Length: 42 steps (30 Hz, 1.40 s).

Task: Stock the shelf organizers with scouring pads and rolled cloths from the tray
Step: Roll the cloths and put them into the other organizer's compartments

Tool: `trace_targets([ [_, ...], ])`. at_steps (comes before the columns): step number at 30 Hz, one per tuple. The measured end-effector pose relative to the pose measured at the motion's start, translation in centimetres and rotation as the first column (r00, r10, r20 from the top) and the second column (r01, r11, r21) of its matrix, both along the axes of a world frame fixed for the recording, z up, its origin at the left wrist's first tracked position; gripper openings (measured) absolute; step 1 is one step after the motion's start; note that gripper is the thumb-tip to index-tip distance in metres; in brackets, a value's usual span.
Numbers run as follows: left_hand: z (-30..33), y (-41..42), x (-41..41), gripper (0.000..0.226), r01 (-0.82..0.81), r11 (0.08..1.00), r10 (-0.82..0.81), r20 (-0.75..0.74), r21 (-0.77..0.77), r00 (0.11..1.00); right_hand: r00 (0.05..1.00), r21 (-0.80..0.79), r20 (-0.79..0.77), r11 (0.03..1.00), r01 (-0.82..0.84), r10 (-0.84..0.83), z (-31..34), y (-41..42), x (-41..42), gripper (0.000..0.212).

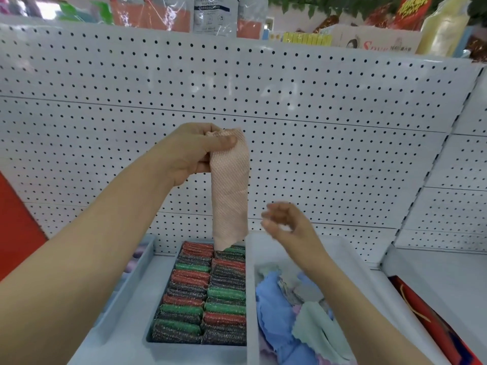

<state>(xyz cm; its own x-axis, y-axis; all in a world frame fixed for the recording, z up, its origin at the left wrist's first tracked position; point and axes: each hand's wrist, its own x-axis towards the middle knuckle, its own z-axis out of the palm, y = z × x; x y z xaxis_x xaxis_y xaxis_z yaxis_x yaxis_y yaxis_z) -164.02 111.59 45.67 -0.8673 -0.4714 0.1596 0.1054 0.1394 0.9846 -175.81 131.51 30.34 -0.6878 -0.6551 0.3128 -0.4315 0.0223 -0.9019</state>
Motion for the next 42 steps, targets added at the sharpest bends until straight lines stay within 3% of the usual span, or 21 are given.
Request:
trace_targets([
  [2,0.0,0.1,-0.1,0.004,0.021,1.0,-0.021,-0.003,0.004,1.0,0.998,-0.076,-0.057,0.997,0.008,-0.012,2.2,-0.8,0.5,0.035],
  [5,0.2,0.6,0.0,0.006,0.053,0.999,-0.053,-0.03,-0.003,0.998,0.997,0.012,-0.075,1.0,0.002,-0.001,2.8,-2.1,1.2,0.041],
  [12,0.4,0.3,0.6,0.007,0.014,0.998,-0.019,-0.072,-0.064,0.997,0.993,-0.143,0.112,0.99,-0.021,0.038,2.4,-2.2,1.4,0.025],
  [16,0.3,0.0,0.8,0.009,0.044,0.995,-0.054,-0.106,-0.091,0.993,0.984,-0.129,0.07,0.98,-0.153,0.163,2.6,-2.1,1.4,0.014],
  [21,0.8,0.0,1.3,0.016,0.301,0.948,-0.314,-0.143,-0.105,0.939,0.907,-0.157,0.11,0.908,-0.388,0.407,2.8,-2.1,1.3,0.029],
  [25,0.9,0.0,1.6,0.019,0.406,0.911,-0.412,-0.184,-0.074,0.892,0.909,-0.201,0.128,0.908,-0.367,0.396,3.0,-2.3,2.1,0.05],
  [31,1.0,-0.8,1.5,0.022,0.318,0.948,-0.312,-0.224,-0.009,0.923,0.948,-0.221,0.091,0.934,-0.279,0.305,2.7,-2.5,2.9,0.016],
  [38,0.8,-1.2,1.3,0.056,0.233,0.97,-0.214,-0.218,0.065,0.952,0.97,-0.201,0.124,0.963,-0.18,0.208,1.9,-3.1,2.5,0.036],
  [42,0.7,-1.7,1.1,0.055,0.179,0.977,-0.15,-0.224,0.117,0.963,0.963,-0.234,0.167,0.958,-0.168,0.21,1.4,-3.0,2.5,0.036],
])
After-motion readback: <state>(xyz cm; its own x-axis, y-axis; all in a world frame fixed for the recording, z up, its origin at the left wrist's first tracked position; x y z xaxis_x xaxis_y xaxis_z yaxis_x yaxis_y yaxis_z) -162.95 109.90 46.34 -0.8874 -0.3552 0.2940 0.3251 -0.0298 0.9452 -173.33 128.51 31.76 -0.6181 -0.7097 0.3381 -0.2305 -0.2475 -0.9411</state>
